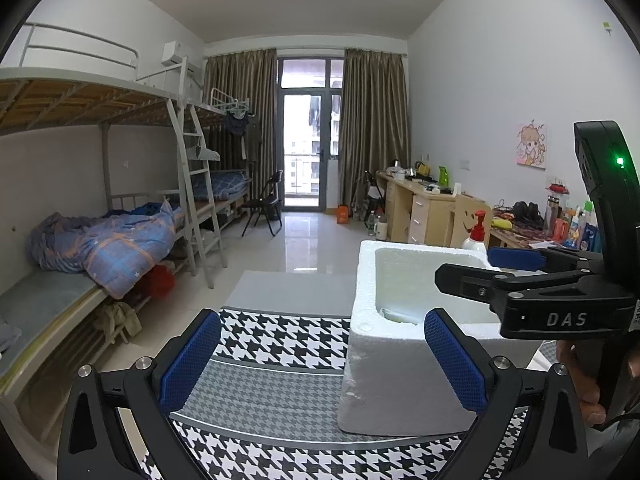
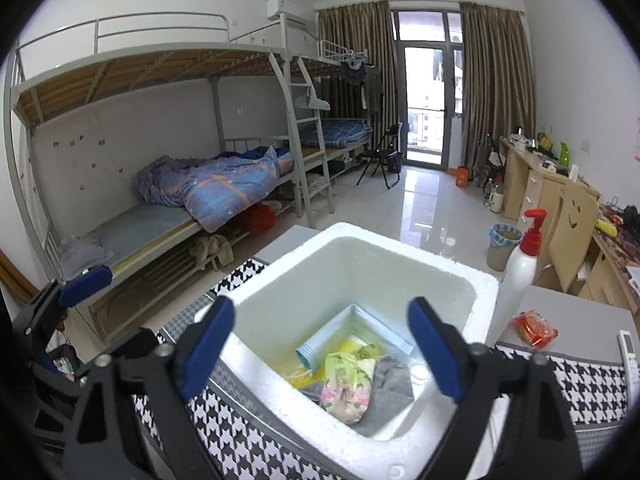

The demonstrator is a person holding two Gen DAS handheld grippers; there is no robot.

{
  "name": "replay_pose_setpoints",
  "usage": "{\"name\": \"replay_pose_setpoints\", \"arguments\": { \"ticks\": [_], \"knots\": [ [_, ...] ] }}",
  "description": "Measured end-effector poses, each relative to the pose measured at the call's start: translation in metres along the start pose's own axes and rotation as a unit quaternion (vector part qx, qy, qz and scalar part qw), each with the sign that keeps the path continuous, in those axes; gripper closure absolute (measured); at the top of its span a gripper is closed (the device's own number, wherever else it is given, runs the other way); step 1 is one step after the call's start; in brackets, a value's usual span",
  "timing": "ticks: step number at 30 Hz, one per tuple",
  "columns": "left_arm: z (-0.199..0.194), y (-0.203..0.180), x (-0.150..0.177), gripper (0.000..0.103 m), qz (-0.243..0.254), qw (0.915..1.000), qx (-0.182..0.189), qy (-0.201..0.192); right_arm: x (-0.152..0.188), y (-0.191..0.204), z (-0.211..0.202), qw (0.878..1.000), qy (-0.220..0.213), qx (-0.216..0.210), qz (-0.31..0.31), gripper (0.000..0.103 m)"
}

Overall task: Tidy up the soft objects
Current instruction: 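Withdraw both tools from the foam box back over the table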

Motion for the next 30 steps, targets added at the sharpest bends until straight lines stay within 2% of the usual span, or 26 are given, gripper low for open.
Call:
{"name": "replay_pose_setpoints", "arguments": {
  "ticks": [6,16,30],
  "knots": [
    [0.0,0.006,0.004,0.001,-0.004,1.0,-0.004,0.004,0.004,0.004,-0.003,1.0,0.003,0.005,-0.005,0.007],
    [-0.005,0.01,0.005,0.001,-0.013,0.9999,-0.006,0.003,0.006,0.015,-0.023,1.0,-0.02,-0.01,-0.014,0.007],
    [-0.019,-0.007,0.004,0.001,-0.008,1.0,0.004,-0.004,0.013,0.006,-0.04,0.999,-0.03,-0.008,-0.008,0.007]
  ]
}}
Point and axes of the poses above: each gripper's, at about its wrist camera, not at the fingertips, and z roughly the way its jaws point, y to its left, x to its underside, the point moved 9 cm from there along z, roughly the way its jaws point, and after that the axes turned 5 degrees about z, right-handed, at the moved point
